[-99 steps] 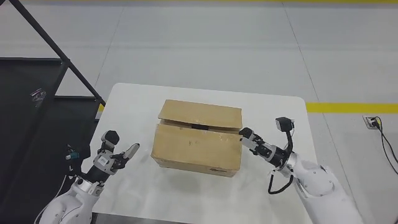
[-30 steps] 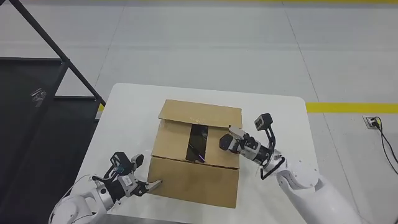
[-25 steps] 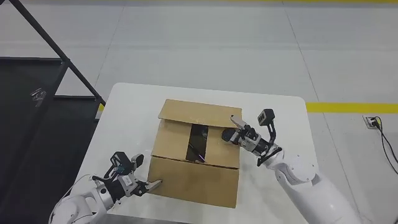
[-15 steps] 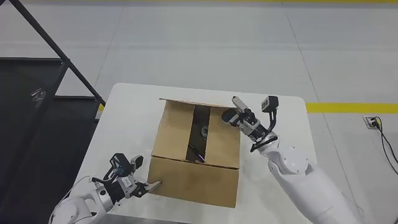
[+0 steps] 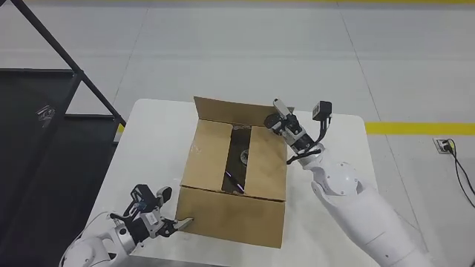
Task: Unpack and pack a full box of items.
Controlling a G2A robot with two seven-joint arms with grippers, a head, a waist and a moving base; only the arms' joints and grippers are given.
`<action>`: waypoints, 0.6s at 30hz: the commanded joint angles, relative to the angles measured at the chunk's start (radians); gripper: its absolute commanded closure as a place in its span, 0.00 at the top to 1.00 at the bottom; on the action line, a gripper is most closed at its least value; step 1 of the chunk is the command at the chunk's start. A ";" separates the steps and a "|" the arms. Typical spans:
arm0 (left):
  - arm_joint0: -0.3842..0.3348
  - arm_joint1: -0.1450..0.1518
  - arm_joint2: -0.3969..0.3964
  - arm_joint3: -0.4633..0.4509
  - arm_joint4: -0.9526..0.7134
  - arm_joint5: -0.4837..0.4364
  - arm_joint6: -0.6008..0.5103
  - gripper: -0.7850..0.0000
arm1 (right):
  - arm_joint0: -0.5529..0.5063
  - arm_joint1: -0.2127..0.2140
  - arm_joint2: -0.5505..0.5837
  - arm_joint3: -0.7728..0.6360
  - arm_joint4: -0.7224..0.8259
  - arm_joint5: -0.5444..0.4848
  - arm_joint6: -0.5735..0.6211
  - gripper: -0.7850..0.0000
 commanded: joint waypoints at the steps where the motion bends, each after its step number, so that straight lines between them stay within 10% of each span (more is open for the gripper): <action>1: -0.006 0.001 0.003 0.004 -0.007 -0.003 -0.004 1.00 | 0.000 0.000 0.000 0.000 0.000 0.000 0.000 1.00; 18: 0.011 0.006 0.034 -0.022 0.008 0.031 -0.004 1.00 | 0.204 -0.135 -0.116 0.278 0.016 0.097 -0.193 1.00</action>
